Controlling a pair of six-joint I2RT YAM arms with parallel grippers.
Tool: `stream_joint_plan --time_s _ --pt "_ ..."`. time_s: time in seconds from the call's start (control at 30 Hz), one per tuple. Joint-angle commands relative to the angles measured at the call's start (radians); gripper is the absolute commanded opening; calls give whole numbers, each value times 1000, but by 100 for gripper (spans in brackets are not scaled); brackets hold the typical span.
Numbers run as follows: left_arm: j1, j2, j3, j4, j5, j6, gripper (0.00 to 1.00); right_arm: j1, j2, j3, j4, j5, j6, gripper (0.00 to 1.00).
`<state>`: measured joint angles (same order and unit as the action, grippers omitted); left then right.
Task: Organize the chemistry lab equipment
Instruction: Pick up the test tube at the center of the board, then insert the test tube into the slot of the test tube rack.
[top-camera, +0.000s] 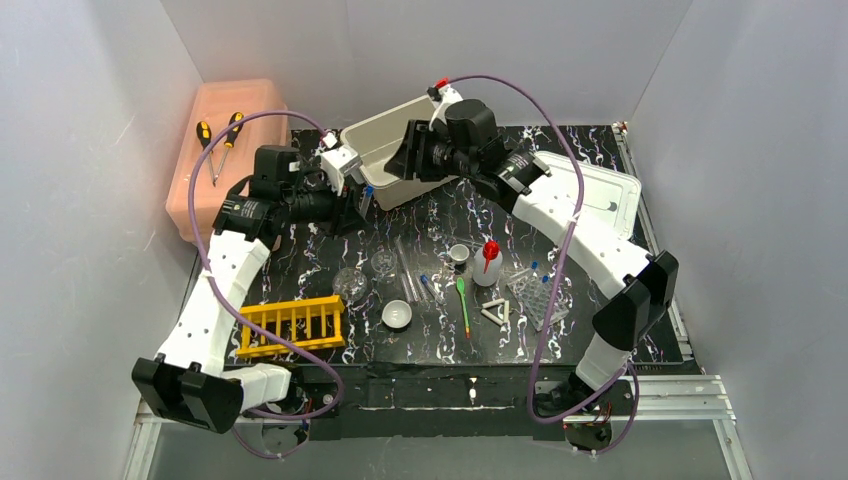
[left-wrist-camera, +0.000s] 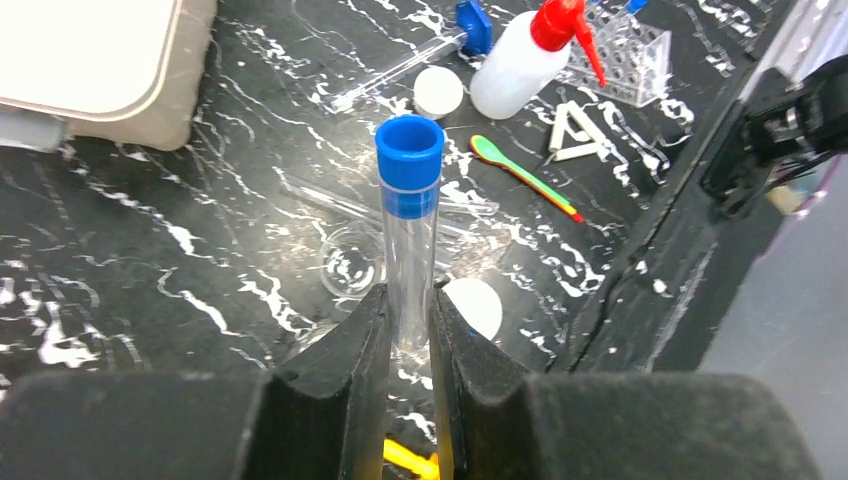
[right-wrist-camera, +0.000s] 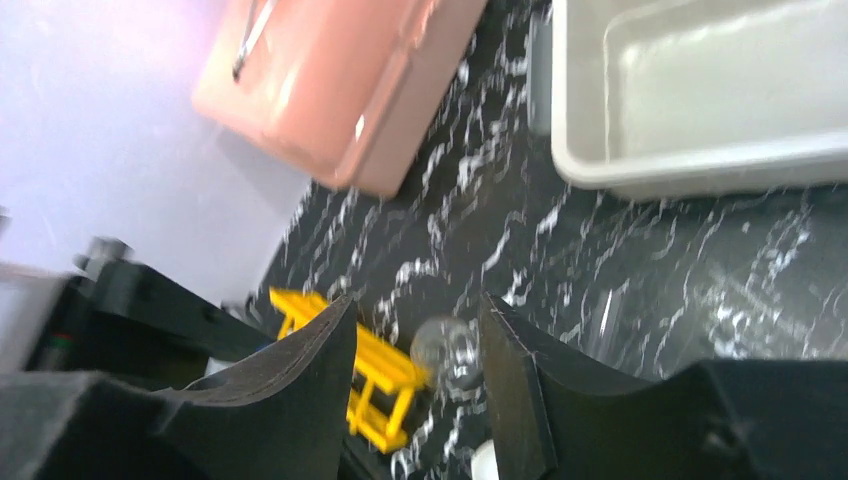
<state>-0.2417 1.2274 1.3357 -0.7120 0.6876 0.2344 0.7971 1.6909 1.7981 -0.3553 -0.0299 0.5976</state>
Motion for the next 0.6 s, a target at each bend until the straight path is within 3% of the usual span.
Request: stream_joint_plan --time_s 0.0,0.57 --pt "-11 -53 -7 -58 -62 160 0 2 8 20 -129 -256 -41 57" --pt "-81 -41 -39 -93 -192 229 0 -26 -47 -78 18 -357 36 58"
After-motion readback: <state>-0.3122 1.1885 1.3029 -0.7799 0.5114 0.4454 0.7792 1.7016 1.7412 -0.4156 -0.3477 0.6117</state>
